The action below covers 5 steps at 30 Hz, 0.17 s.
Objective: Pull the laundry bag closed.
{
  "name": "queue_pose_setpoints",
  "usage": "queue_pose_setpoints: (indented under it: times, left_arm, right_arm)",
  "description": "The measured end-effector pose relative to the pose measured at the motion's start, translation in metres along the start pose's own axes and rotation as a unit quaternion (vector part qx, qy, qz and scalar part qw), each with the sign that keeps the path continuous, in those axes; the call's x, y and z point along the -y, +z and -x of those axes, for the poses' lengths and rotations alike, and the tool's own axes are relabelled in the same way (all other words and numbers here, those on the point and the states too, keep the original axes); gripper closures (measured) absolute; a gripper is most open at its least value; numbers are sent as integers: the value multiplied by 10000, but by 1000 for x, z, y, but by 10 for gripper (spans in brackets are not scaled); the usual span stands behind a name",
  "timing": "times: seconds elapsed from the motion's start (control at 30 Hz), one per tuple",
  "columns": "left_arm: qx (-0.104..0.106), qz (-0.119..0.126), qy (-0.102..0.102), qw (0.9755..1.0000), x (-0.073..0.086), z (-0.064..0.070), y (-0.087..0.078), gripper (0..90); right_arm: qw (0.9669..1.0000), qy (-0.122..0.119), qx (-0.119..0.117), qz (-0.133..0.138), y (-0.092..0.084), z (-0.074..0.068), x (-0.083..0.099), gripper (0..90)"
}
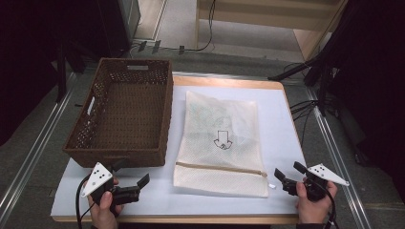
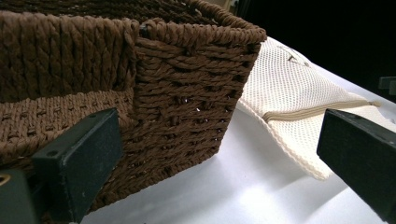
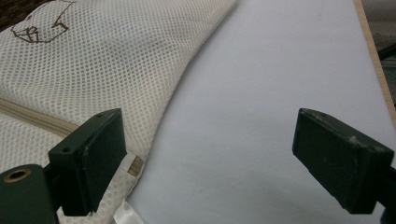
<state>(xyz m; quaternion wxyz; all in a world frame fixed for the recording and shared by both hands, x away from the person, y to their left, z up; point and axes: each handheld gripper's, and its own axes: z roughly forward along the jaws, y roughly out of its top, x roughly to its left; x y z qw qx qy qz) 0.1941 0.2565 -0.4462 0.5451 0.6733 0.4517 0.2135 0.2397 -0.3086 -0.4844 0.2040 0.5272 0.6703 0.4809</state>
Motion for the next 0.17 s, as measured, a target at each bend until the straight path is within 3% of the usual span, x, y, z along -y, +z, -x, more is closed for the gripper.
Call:
queue_pose_setpoints:
  times: [0.17]
  left_arm:
    - [6, -78, 29, 10000, 2, 2, 4, 3]
  right_arm:
    - [10000, 22, 23, -7, 0, 0, 0, 103]
